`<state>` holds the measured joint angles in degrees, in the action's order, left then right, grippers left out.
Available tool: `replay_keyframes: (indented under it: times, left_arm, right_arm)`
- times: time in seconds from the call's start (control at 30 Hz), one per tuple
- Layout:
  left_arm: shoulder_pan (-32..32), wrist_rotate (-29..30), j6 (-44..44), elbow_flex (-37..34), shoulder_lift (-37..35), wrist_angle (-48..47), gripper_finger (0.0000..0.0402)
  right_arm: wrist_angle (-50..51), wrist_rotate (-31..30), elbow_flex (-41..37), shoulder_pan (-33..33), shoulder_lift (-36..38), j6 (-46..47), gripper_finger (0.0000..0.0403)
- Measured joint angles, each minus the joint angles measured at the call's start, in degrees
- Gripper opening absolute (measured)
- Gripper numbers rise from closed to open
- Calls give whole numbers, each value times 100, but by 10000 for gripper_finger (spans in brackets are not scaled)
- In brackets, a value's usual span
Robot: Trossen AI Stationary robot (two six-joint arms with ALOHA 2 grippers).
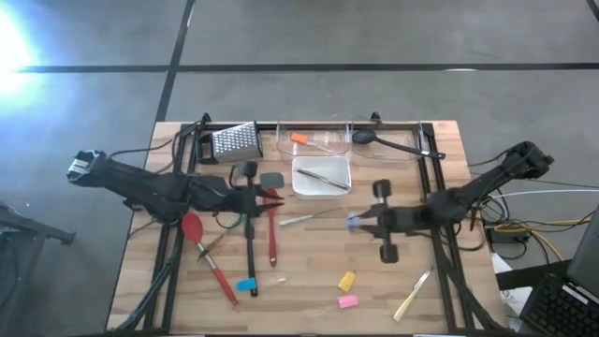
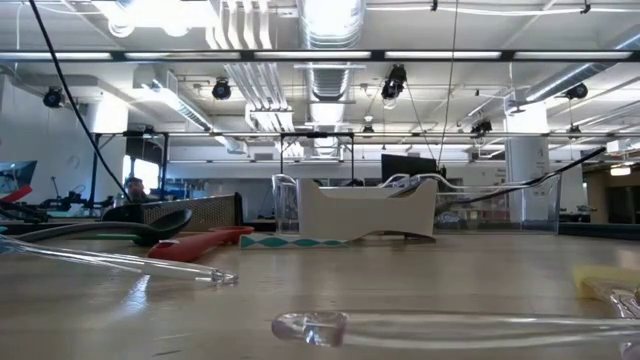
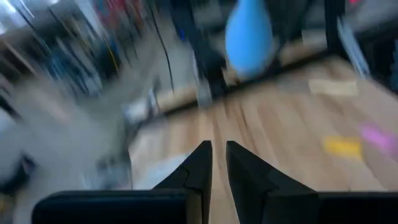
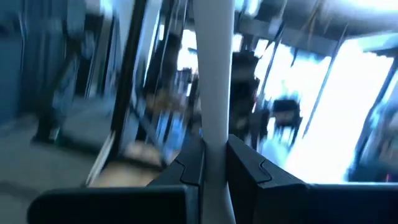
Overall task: Pick & Place Kitchen Items
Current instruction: Put the gray serving spoon into the right transparent bin
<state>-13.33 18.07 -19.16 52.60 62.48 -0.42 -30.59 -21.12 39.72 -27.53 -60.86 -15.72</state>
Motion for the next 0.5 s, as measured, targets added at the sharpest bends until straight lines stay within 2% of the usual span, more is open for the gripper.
replay_keyframes:
  times: [0.1, 0.2, 0.33, 0.5]
  left_arm:
    - [50, -32, -316, -393, 180, 1706, 53]
    - [159, -268, -435, -547, 445, 2645, 53]
    - [357, -669, -421, -460, 883, 2809, 53]
    - [478, -688, -407, -96, 1474, 2871, 53]
  right_arm:
    - [-1663, 91, -740, -3, 29, -502, 31]
    - [-3242, 334, -1267, 5, -142, -722, 31]
    - [-4743, 862, -1666, -1, -451, -951, 31]
    - [-5940, 1675, -1787, 3, -805, -993, 31]
